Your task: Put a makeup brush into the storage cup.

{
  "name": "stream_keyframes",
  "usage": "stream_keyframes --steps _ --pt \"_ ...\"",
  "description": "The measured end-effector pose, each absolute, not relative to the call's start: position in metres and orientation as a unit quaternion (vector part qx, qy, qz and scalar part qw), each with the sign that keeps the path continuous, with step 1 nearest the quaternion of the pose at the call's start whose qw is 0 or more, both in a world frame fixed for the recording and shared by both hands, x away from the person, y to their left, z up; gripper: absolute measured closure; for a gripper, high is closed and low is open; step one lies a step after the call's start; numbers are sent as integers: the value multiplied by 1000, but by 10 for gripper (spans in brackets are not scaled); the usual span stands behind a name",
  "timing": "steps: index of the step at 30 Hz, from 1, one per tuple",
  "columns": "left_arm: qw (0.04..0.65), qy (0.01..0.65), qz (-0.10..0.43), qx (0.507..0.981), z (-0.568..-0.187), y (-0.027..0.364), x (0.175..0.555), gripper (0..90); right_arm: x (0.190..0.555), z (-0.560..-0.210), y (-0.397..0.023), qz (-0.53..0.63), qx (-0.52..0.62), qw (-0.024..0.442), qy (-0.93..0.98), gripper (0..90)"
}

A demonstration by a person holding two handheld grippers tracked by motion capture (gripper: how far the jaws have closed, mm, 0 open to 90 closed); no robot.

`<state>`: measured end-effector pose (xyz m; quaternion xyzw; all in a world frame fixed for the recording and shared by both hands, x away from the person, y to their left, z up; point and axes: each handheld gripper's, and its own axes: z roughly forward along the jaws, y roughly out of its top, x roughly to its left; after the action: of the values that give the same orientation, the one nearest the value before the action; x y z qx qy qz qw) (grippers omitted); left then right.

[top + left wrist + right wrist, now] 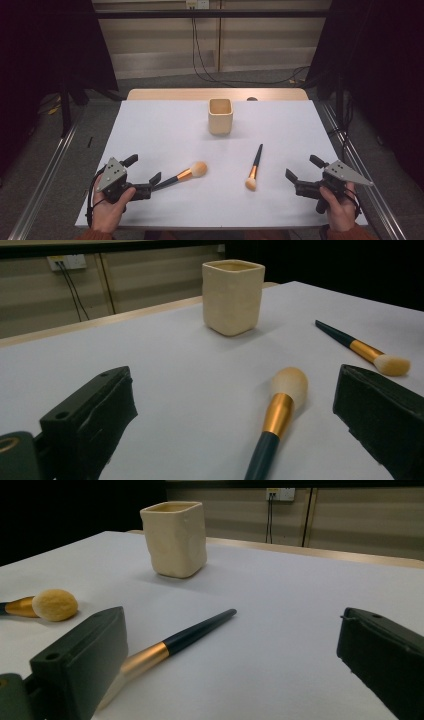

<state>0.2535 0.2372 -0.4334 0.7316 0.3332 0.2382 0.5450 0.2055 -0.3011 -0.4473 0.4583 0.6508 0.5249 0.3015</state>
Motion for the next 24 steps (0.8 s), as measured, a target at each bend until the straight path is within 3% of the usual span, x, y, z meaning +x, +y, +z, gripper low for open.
stream_keyframes --steps 24 --pt "559 323 242 725 -417 218 281 43 207 -449 -300 522 458 297 655 0"
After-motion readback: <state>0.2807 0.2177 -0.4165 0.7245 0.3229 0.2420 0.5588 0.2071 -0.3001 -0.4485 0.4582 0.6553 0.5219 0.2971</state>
